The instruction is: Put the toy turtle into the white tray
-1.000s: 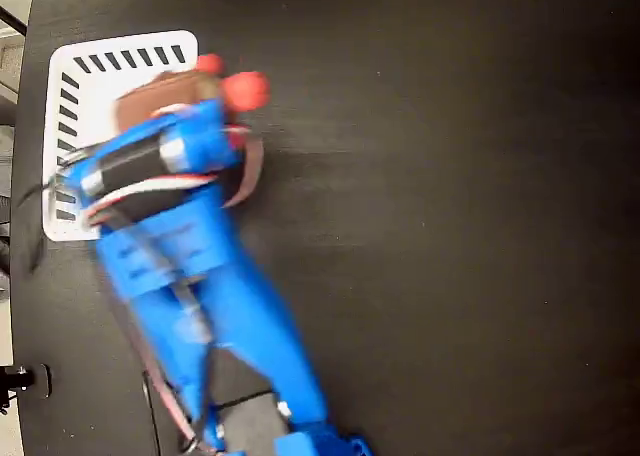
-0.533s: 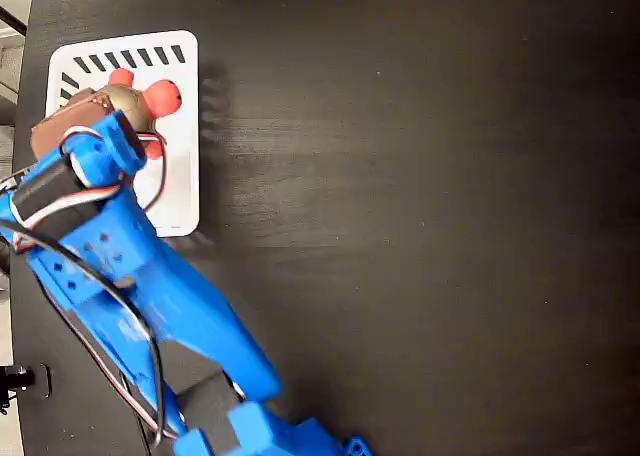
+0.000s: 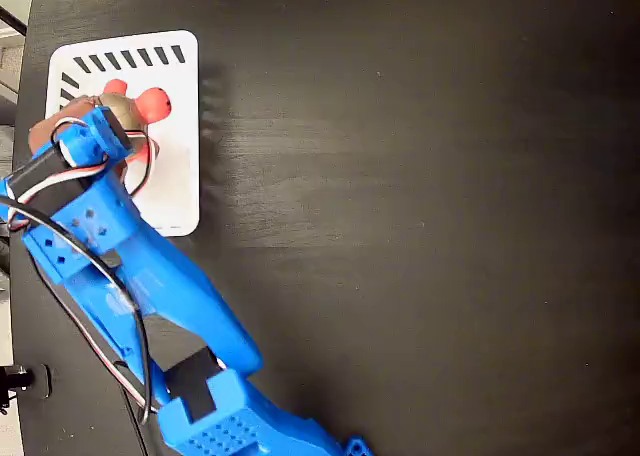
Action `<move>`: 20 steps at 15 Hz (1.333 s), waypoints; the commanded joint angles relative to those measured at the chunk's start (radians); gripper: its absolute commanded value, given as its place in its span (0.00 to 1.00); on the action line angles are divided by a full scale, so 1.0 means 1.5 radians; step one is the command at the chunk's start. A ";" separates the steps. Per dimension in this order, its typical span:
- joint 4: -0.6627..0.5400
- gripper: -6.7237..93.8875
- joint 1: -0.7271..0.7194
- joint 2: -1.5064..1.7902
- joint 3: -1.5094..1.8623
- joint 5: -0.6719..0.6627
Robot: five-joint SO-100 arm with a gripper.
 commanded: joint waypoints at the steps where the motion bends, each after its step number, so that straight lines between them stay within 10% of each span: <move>1: -0.005 0.08 -0.006 0.025 -0.036 0.006; 7: -0.004 0.64 -0.019 -0.006 -0.030 0.003; 20: 0.043 0.57 0.020 0.197 0.075 -0.018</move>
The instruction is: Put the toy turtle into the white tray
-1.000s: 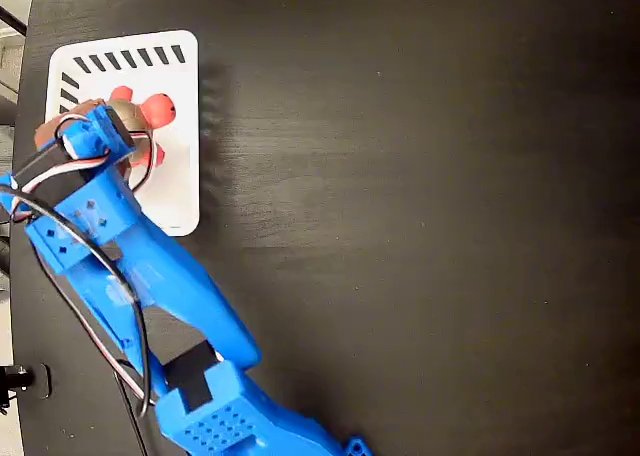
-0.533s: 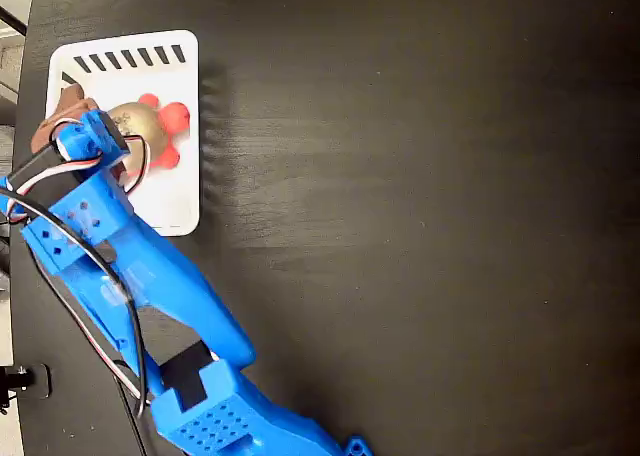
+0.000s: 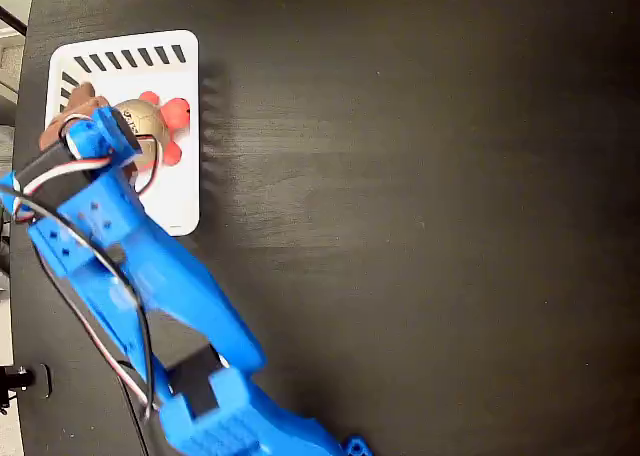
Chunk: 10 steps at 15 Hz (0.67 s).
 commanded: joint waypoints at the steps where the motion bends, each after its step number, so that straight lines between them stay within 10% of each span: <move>1: 0.003 0.46 0.015 0.207 0.078 0.000; 6: -0.057 0.06 0.116 0.525 0.363 0.002; 10: -0.118 0.06 0.234 0.776 0.636 -0.030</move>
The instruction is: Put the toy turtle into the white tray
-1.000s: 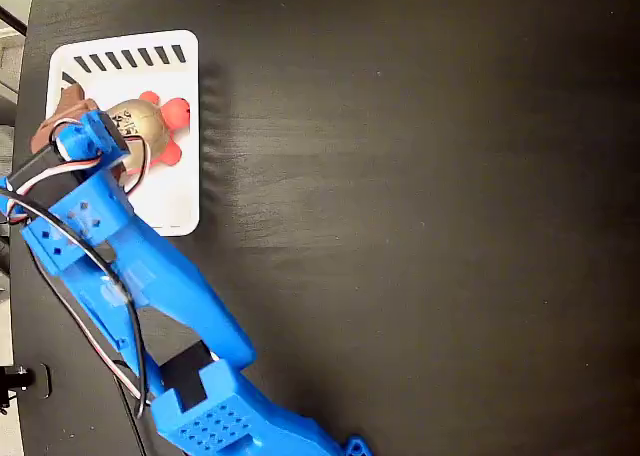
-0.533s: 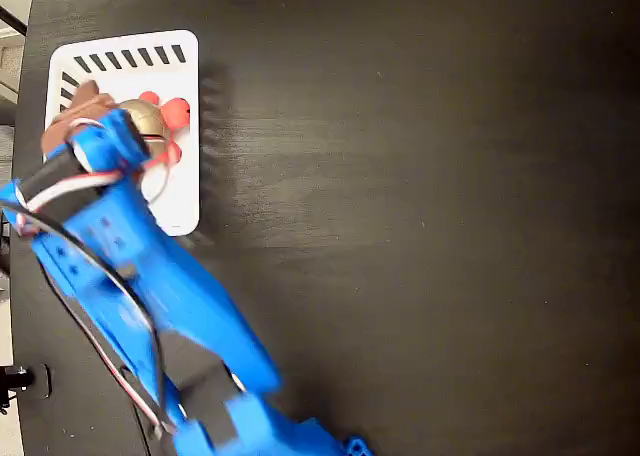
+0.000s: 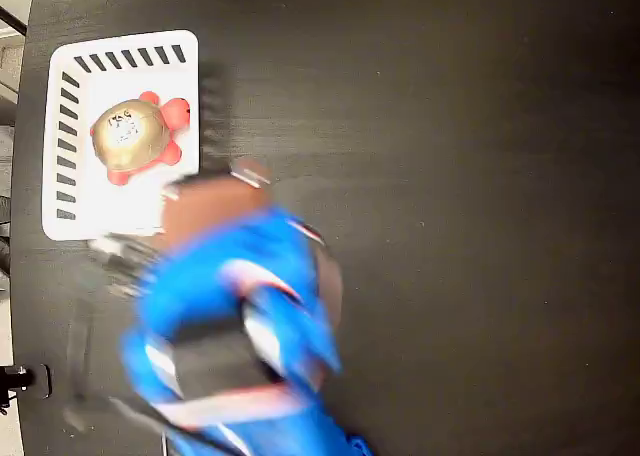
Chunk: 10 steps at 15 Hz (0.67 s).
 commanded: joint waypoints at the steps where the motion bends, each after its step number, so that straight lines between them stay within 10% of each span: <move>1: -0.049 0.06 0.044 0.214 0.177 -0.015; 10: -0.237 0.06 0.116 0.653 0.784 -0.009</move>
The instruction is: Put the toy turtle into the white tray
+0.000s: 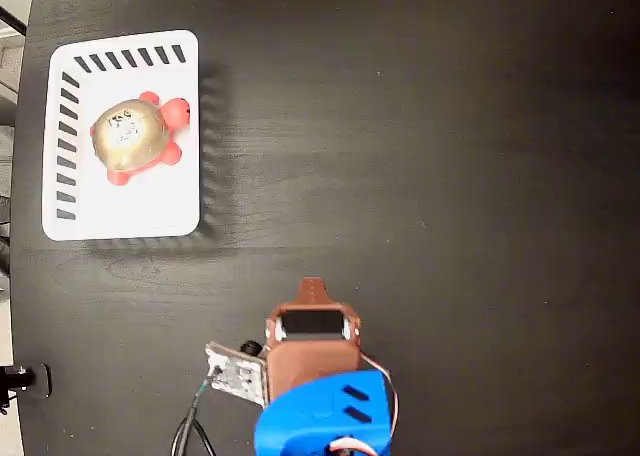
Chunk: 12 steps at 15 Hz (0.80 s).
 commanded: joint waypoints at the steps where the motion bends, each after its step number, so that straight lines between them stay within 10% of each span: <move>1: -0.029 0.06 -0.003 0.130 0.098 -0.003; 12: 0.064 0.06 0.010 0.442 0.326 0.063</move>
